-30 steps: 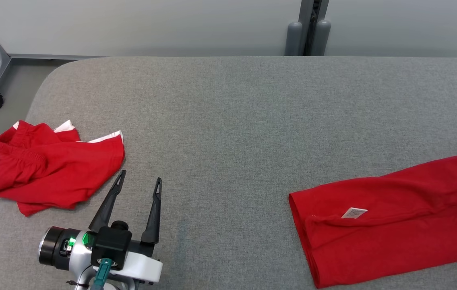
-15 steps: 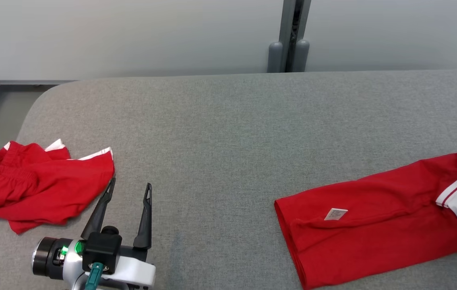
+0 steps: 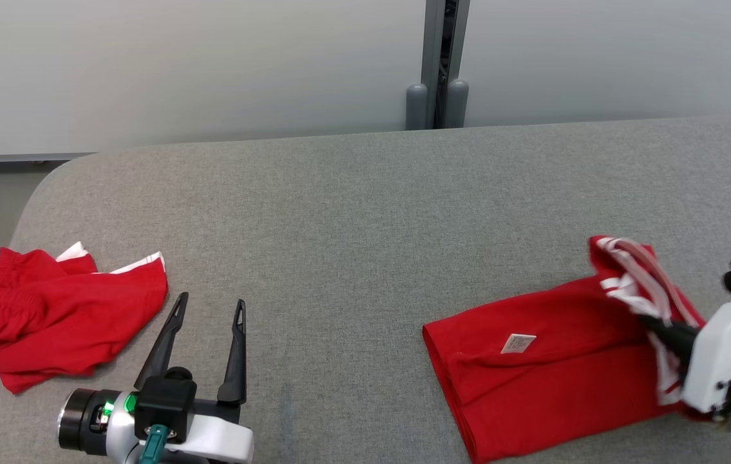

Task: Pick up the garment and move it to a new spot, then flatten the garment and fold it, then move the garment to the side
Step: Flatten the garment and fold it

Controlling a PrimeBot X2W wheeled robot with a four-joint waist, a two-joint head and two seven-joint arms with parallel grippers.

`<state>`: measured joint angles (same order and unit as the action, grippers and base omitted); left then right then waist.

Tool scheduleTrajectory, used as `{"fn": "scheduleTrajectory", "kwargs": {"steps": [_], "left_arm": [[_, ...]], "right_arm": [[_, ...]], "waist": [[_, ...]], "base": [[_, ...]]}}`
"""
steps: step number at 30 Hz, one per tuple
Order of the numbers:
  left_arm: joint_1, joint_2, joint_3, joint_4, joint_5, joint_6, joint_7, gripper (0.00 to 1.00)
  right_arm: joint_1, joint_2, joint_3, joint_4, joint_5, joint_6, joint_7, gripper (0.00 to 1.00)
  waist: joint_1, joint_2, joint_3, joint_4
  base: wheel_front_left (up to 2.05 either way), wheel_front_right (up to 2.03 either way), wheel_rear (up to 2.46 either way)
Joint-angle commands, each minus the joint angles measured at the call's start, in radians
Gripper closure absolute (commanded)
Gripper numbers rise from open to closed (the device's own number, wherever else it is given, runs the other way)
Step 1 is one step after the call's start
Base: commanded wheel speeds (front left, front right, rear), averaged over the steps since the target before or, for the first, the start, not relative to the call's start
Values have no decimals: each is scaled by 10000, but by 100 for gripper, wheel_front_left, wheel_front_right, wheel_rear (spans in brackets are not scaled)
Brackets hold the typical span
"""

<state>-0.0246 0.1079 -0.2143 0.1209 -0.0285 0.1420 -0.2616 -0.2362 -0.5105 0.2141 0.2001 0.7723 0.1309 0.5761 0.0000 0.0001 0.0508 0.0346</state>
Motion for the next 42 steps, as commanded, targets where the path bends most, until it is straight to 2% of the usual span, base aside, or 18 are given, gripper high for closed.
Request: {"fn": "scheduleTrajectory", "kwargs": {"steps": [1,2,3,4,6,7,8,10,13,21,36,38,42], "left_arm": [[104,-26,101,16,-49,3,-31,0],[146,-45,139,13,-60,8,-31,0],[146,-45,139,13,-60,8,-31,0],[182,-78,177,31,-56,-18,-31,0],[136,-94,205,58,-45,-63,-31,0],[136,-94,205,58,-45,-63,-31,0],[121,-117,232,84,-36,-80,-31,0],[115,-138,237,88,-26,-91,-31,0],[22,-205,248,97,14,-152,-31,0],[120,-277,296,159,68,-204,-31,0],[-97,-384,-6,277,214,-362,-31,0],[-87,-391,-49,301,229,-380,-31,0],[-115,-387,-16,310,201,-385,-31,0]], "right_arm": [[341,644,-236,-366,63,-1,369,100],[467,966,-357,-580,50,-1,549,100],[467,966,-357,-580,50,-1,549,100],[687,1543,-531,-952,-126,-3,880,100],[902,2068,-593,-1314,-283,-1,1194,100],[902,2068,-593,-1314,-283,-1,1194,100],[1067,2473,-689,-1546,-549,-1,1430,100],[1131,2649,-742,-1632,-695,-1,1517,100],[1260,3243,-915,-1710,-1201,-1,1714,100],[1244,4034,-1031,-1628,-1109,-1,1892,100],[517,4380,-402,-380,-1577,-1,1490,100],[396,4378,-336,-224,-1713,-1,1299,0],[284,4392,-104,-182,-1459,-1,1177,0]], "waist": [[0,-1,-14,16],[0,-1,-17,15],[0,-1,-17,15],[0,-1,-19,29],[0,-1,-26,63],[0,-1,-26,63],[0,-1,-34,98],[0,-1,-36,118],[0,-1,8,247],[0,-1,64,427],[0,-1,420,741],[0,-1,437,795],[0,-1,411,839]], "base": [[0,0,0],[0,0,0],[0,0,0],[0,0,0],[0,0,0],[0,0,0],[0,0,0],[0,0,0],[0,0,0],[0,0,0],[0,0,0],[0,0,0],[0,0,0]]}}
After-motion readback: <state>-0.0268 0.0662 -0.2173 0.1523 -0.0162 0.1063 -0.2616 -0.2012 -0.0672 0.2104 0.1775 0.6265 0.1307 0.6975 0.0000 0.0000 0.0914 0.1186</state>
